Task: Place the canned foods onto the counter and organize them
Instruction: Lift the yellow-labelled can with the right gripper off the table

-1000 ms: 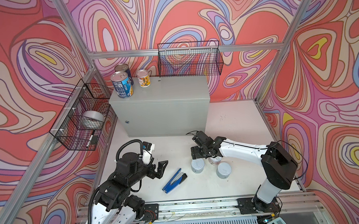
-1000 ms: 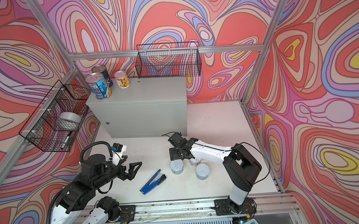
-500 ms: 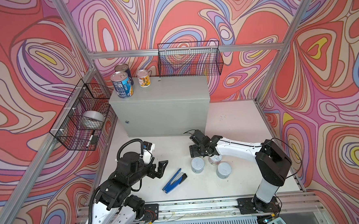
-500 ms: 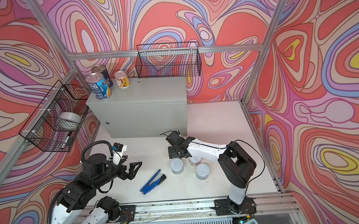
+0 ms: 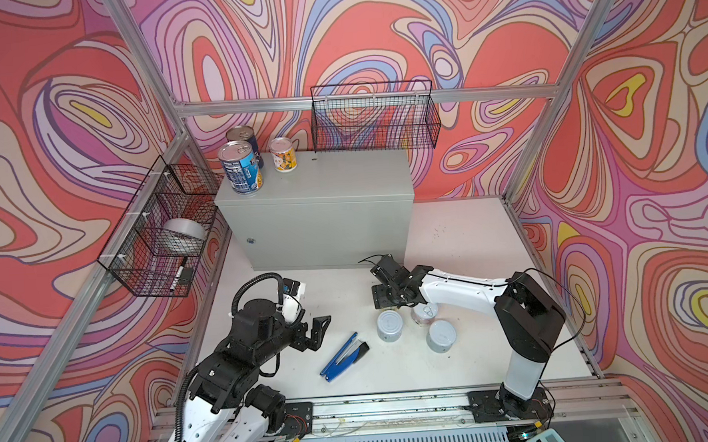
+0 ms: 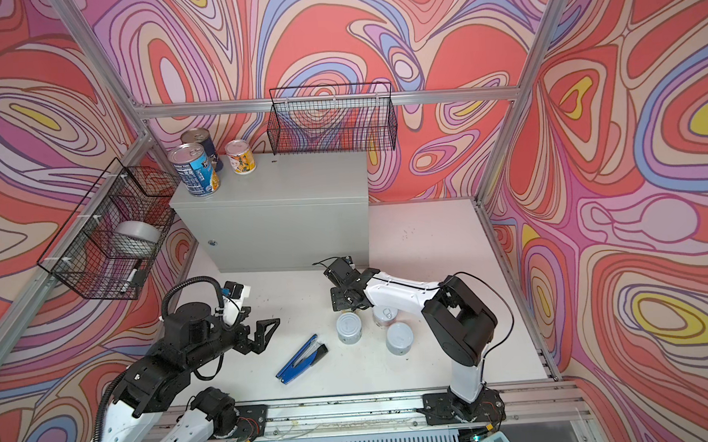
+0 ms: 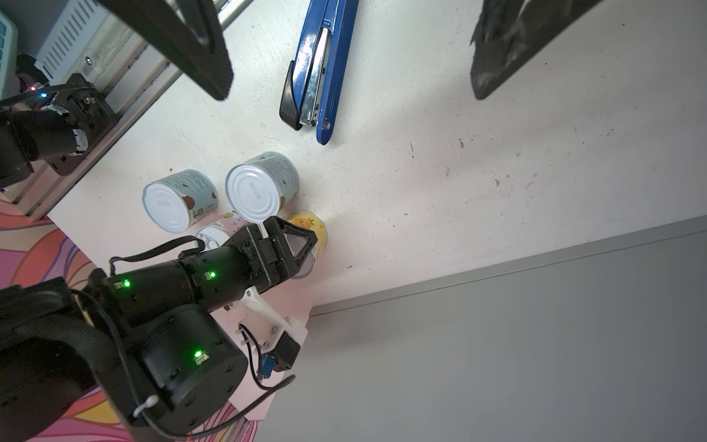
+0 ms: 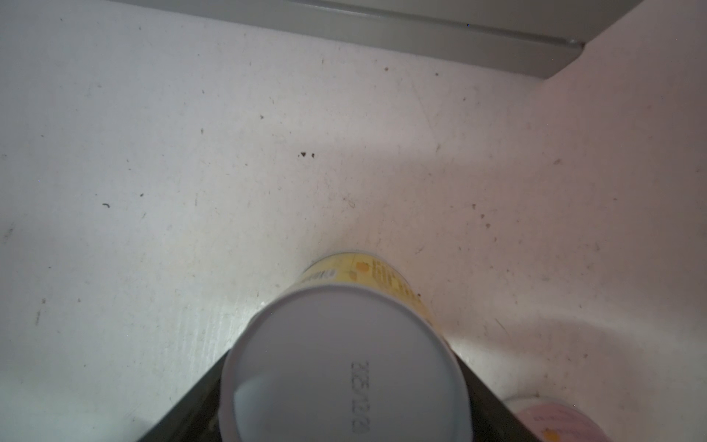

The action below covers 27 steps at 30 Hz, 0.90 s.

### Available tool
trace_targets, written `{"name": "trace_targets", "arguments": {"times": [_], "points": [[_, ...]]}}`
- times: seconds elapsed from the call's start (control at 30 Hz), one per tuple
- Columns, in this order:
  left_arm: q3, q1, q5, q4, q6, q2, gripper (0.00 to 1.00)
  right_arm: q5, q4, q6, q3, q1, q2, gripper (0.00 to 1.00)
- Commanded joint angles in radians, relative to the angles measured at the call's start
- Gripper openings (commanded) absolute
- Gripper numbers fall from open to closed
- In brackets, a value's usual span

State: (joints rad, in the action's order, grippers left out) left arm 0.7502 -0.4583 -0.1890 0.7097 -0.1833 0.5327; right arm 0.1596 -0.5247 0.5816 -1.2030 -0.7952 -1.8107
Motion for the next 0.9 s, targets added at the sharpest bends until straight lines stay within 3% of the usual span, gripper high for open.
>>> {"name": "trace_targets", "arguments": {"times": [0.0, 0.2, 0.87], "points": [[-0.008, -0.002, 0.01, -0.012, 0.011, -0.002, 1.0, 0.009, 0.0, -0.006, -0.024, -0.004, -0.016, 0.69], [-0.008, -0.002, 0.012, -0.011, 0.011, -0.003, 1.0, -0.013, -0.008, -0.008, -0.02, -0.004, 0.002, 0.59], [-0.011, -0.002, -0.005, -0.016, 0.014, -0.014, 1.0, -0.127, 0.026, 0.023, -0.015, -0.002, 0.228, 0.58]]}}
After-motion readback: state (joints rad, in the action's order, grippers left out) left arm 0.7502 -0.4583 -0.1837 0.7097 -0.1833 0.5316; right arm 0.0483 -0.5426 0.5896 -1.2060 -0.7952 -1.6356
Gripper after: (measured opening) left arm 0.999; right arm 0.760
